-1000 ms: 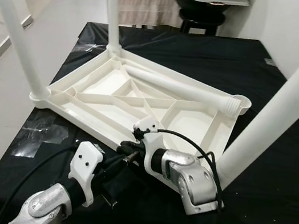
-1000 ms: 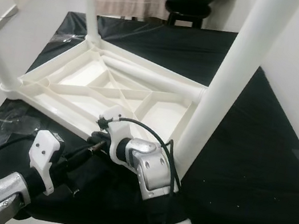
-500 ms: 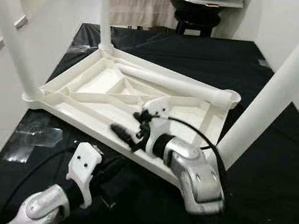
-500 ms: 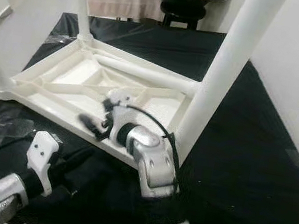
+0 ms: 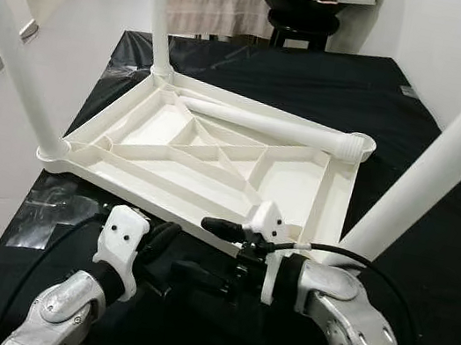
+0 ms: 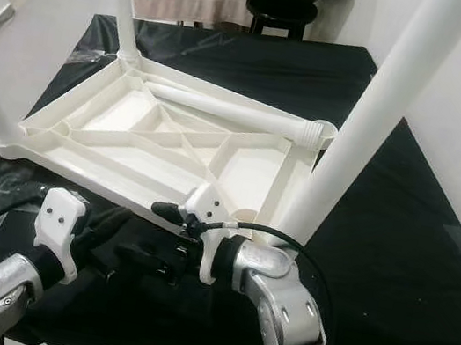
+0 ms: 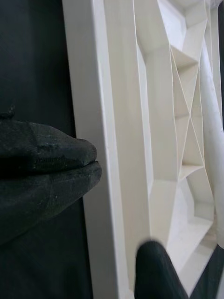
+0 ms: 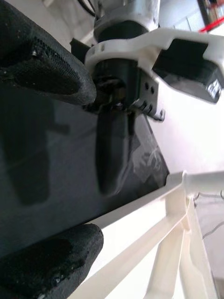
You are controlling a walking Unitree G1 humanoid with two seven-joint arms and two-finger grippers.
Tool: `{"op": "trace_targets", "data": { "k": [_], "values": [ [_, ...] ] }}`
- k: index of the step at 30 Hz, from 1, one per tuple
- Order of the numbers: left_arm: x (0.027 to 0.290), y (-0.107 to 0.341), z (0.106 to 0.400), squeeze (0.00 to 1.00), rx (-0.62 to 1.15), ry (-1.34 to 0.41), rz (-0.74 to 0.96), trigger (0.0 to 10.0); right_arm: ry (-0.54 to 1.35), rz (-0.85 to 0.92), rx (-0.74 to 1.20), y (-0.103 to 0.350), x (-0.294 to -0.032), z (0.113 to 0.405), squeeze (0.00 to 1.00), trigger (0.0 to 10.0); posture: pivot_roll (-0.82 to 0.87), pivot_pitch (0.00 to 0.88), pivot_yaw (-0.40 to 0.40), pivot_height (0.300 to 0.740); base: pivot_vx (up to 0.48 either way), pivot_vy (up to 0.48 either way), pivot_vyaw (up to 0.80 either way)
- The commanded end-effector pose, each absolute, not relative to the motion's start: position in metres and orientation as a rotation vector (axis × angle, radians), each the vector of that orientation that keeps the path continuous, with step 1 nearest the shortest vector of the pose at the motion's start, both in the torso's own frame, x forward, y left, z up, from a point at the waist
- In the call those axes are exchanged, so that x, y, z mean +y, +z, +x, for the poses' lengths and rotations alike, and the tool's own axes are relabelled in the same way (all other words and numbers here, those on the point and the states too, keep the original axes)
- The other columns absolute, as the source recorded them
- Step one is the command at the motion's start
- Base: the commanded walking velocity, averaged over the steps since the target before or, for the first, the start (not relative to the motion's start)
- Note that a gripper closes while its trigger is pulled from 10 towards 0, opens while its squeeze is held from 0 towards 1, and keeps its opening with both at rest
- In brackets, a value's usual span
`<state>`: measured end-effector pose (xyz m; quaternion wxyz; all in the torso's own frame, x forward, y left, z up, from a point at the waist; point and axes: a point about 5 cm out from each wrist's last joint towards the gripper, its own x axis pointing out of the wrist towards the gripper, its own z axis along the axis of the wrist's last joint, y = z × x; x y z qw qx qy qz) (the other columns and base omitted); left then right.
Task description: Building children table
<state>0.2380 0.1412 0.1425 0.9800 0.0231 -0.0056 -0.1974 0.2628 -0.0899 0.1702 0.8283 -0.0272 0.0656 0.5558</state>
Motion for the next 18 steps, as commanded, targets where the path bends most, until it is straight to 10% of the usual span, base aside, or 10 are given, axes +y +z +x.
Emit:
{"op": "trace_targets", "data": {
  "k": [1,18],
  "values": [
    [0.146,0.134,0.241,0.00,0.037,-0.348,0.078,10.0,1.185,-0.030,0.138,0.168,-0.091,0.256,0.00,10.0,-0.01,0.150,0.018,0.740,0.000,0.000,0.00],
    [0.145,0.130,0.242,0.00,0.060,-0.350,0.077,10.0,1.292,-0.079,0.343,0.153,-0.164,0.216,0.00,10.0,-0.04,0.146,0.014,0.740,0.000,0.000,0.00]
  ]
}}
